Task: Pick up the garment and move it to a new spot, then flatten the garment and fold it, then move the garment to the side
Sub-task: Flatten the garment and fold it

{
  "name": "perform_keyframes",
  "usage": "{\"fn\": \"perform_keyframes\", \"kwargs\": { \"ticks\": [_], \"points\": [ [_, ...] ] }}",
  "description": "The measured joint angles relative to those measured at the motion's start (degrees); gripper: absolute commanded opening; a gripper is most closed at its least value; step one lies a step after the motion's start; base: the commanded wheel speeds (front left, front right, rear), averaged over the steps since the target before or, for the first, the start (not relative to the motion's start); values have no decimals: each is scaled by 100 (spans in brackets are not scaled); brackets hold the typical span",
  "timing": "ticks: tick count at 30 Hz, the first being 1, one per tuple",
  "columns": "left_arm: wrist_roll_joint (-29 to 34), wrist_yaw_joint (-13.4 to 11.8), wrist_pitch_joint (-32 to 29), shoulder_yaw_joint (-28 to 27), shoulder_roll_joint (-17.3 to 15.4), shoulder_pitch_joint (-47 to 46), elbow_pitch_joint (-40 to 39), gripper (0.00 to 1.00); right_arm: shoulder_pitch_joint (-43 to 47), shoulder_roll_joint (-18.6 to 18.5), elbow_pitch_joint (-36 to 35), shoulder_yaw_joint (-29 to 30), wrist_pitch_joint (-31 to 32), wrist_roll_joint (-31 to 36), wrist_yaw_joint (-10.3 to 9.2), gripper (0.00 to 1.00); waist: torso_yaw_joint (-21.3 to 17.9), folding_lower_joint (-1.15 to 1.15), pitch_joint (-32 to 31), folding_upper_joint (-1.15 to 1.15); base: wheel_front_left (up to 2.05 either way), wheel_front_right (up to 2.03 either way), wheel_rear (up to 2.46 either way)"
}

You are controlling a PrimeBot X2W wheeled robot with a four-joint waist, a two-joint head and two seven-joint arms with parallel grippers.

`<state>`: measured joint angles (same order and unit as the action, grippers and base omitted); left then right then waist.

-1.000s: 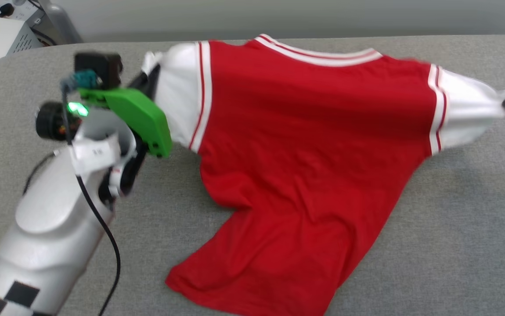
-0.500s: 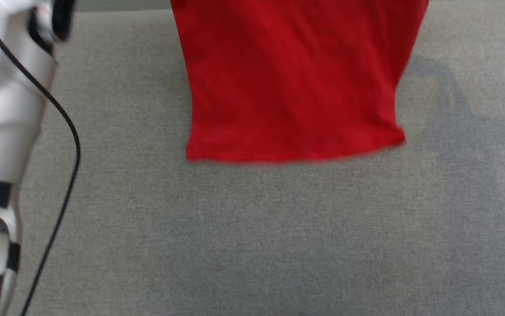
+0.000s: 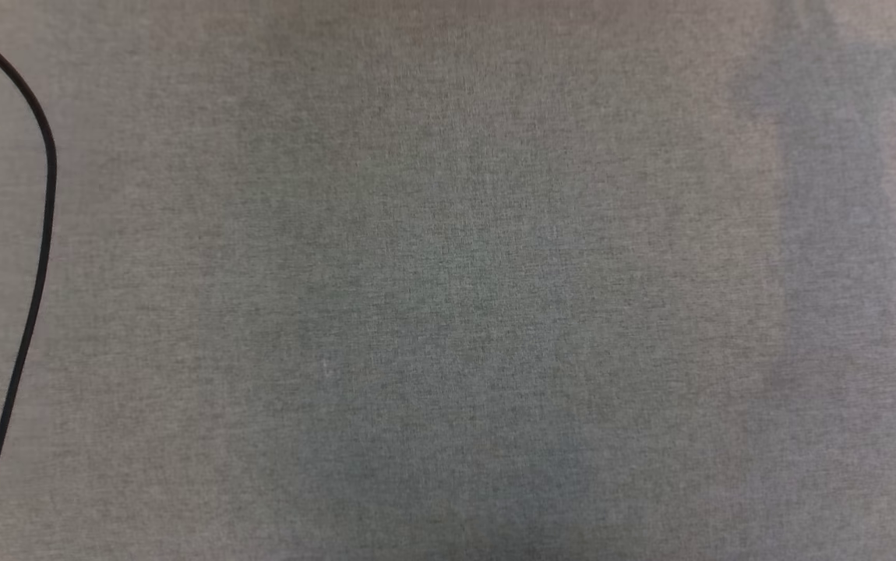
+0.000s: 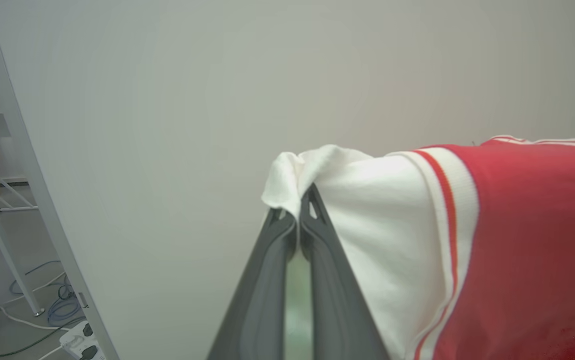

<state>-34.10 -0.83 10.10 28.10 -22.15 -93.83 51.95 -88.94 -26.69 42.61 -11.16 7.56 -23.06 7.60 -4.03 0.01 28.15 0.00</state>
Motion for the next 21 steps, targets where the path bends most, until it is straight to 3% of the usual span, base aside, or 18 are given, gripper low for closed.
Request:
{"fn": "perform_keyframes", "kwargs": {
  "ticks": [10, 15, 21],
  "points": [
    [-377, 412, 132, -73, 427, 343, 1056, 0, 238, 299, 757, -762, -383, -627, -2, 0, -30, 0, 539, 0, 0, 0, 0],
    [-656, 667, 247, -174, 547, 1136, 1463, 0, 978, 441, 882, -1214, -515, -1185, -5, 0, 8, 0, 445, 0, 0, 0, 0],
    [-889, 787, 404, -191, 572, 2366, 1474, 0, 2223, 419, 666, -1651, -697, -1937, -5, 0, 15, -1, 99, 0, 0, 0, 0]
  ]
}}
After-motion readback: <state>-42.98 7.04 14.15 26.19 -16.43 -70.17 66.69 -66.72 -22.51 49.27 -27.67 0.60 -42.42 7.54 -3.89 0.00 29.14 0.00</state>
